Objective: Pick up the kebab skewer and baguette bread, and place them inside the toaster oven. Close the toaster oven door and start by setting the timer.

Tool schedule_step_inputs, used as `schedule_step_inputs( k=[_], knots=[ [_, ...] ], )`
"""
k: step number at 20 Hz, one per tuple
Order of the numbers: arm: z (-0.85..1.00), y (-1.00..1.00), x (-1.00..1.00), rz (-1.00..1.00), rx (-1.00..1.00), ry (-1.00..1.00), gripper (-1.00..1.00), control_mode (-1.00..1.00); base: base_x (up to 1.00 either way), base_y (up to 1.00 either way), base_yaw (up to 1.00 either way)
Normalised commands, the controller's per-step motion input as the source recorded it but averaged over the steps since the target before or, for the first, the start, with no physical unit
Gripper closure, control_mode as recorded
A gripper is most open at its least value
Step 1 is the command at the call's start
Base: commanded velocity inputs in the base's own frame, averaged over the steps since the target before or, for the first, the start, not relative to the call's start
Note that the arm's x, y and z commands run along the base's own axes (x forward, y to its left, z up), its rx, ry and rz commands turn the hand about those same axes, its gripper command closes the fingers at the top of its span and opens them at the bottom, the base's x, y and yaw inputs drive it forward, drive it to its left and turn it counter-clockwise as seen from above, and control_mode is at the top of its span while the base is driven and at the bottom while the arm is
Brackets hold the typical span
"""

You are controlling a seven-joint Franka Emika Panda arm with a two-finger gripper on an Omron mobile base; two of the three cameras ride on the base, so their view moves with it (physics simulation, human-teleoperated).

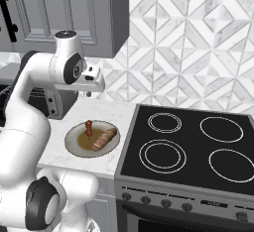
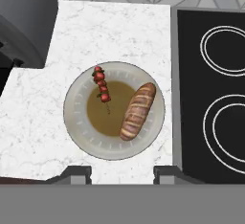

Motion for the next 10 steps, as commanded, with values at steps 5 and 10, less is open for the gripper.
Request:
schedule_step_inputs(
  k=[5, 10],
  knots=[
    [-0.21, 0.11, -0.41, 0.01, -0.04, -0.01, -1.0, -1.0, 0.0, 0.0, 0.0],
    [-0.34, 1.0, -0.44, 0.01, -0.12, -0.14, -1.0, -1.0, 0.0, 0.0, 0.0]
  ],
)
